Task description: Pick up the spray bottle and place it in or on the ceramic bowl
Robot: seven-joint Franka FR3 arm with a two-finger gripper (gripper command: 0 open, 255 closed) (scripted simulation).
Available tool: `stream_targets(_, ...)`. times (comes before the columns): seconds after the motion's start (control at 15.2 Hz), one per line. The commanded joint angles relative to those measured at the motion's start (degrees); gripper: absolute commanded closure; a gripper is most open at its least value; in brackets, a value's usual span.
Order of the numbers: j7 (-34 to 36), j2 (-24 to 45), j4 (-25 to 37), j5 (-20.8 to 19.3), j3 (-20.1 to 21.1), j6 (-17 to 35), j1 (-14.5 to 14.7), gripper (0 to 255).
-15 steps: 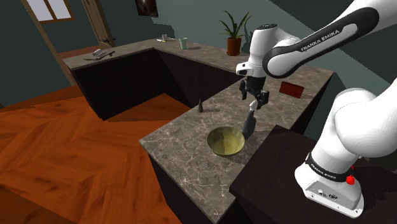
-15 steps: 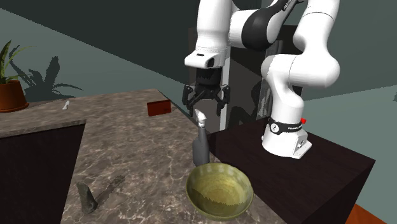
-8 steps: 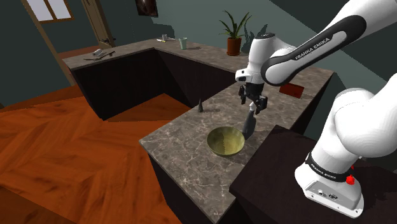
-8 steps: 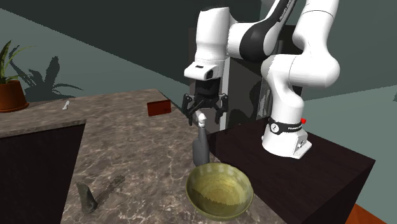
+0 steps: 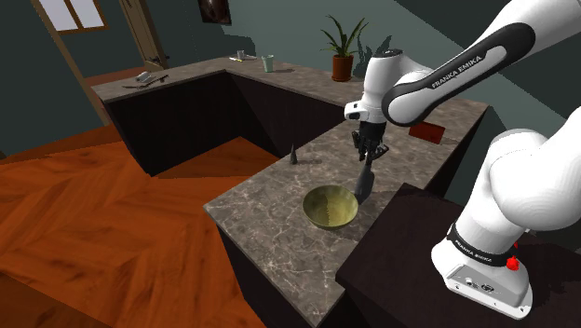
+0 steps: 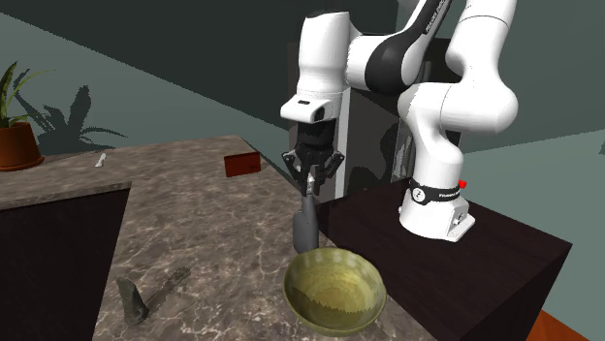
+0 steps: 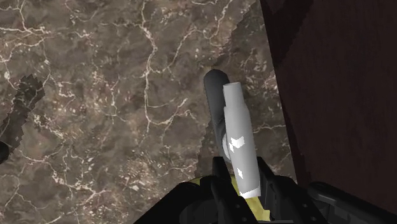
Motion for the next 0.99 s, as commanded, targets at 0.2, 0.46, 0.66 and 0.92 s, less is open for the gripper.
stream_targets(0.2, 0.0, 0.0, -0.02, 0.0, 0.0, -0.01, -0.01, 255)
stream_targets(0.46, -0.07, -0.78, 0.32, 0.15, 0.21, -1.12, -0.01, 255)
stream_targets(0.66, -0.28, -2.92, 1.43, 0.64, 0.84, -4.35, 0.02, 255)
stream_targets(0.92, -0.57, -5.41, 3.11, 1.33, 1.68, -8.5, 0.1, 255)
